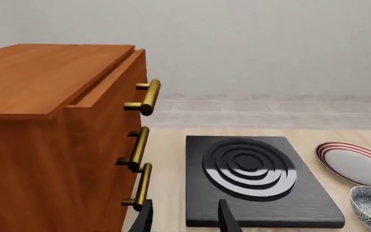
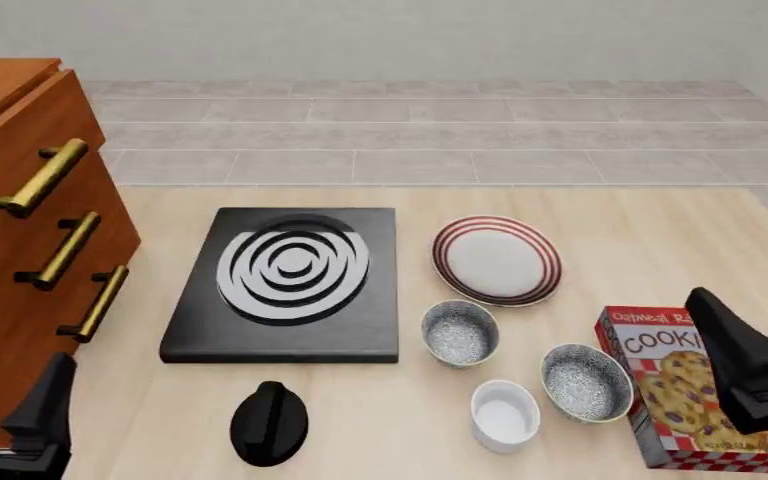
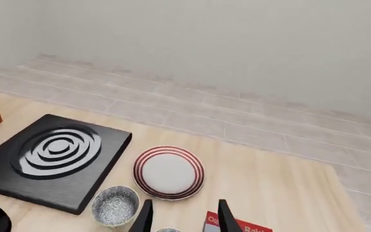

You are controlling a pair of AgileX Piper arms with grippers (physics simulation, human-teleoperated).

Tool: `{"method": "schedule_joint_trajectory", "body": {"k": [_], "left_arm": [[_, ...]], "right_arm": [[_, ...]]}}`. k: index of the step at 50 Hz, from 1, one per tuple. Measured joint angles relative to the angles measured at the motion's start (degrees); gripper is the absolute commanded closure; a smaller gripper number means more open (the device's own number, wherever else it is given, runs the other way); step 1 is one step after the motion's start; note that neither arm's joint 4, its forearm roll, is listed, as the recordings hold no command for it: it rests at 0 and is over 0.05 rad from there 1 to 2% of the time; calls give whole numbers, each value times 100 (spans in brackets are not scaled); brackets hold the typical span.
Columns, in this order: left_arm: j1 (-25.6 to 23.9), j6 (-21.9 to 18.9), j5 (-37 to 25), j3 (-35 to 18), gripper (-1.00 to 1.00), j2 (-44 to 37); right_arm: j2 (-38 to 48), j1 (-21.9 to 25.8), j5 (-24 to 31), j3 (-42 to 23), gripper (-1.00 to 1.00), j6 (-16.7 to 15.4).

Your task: Pick the akita bowl from table center and place it on the plate.

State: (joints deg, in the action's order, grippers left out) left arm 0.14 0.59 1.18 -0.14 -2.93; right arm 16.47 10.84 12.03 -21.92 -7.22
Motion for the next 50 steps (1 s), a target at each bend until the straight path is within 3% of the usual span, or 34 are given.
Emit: {"method": "schedule_joint_trajectory", "body": {"k": [24,50], "left_arm": [[-133,-50,117,11,-100,-335],[-125,-60,198,12,-100,-485]], "right_arm": [[2002,997,-314,-550,-100,-845],[3833,1771,-30,-1325,-100,-1490]]}}
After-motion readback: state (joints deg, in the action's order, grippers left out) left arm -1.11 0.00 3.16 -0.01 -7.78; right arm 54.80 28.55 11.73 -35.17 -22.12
